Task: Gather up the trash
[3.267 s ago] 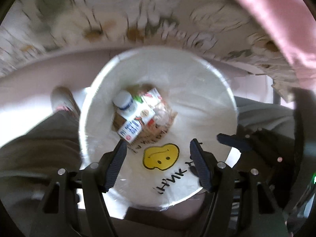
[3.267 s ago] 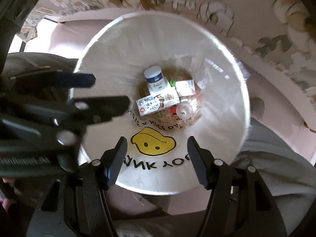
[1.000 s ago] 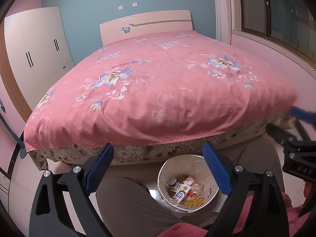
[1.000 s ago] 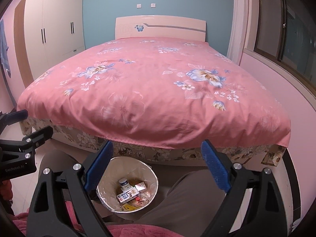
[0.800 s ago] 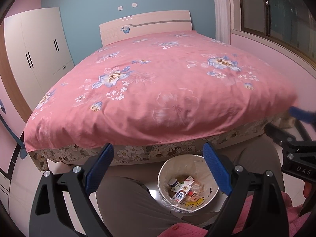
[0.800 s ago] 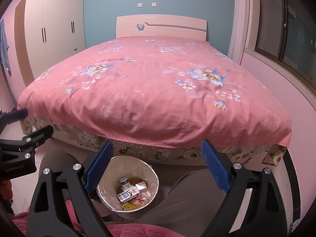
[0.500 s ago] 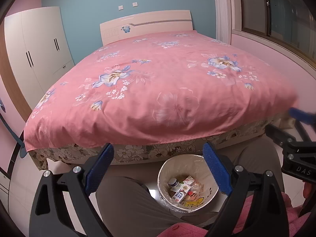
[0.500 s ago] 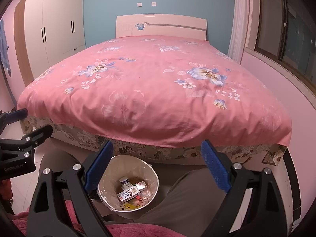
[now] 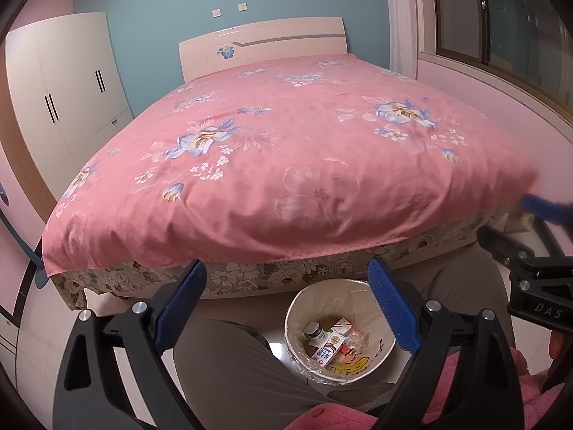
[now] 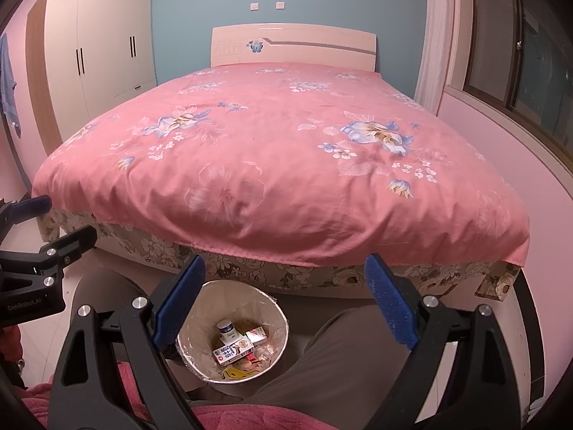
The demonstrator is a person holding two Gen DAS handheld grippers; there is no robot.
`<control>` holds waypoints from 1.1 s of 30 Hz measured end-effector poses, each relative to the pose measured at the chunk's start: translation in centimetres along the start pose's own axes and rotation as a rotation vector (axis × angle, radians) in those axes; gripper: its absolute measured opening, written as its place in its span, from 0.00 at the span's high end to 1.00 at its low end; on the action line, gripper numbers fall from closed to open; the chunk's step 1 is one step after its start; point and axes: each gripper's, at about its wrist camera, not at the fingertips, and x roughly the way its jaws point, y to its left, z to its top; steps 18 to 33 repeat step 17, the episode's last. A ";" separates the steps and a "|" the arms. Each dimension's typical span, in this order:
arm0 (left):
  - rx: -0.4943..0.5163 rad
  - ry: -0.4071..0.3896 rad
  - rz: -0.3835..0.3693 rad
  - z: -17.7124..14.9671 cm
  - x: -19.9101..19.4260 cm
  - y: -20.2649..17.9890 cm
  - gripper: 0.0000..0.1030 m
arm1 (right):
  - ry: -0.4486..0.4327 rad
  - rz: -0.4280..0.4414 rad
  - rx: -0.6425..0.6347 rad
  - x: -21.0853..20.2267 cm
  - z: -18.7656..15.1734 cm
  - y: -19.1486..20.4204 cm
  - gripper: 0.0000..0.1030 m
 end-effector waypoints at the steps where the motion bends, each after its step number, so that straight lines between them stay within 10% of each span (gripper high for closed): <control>1: -0.001 0.000 -0.001 0.0 0.0 0.0 0.10 | 0.000 0.000 0.000 0.0 -0.1 0.0 0.14; 33: 0.005 0.004 -0.009 0.1 0.0 -0.2 0.10 | 0.006 0.005 -0.002 0.0 0.2 0.1 0.14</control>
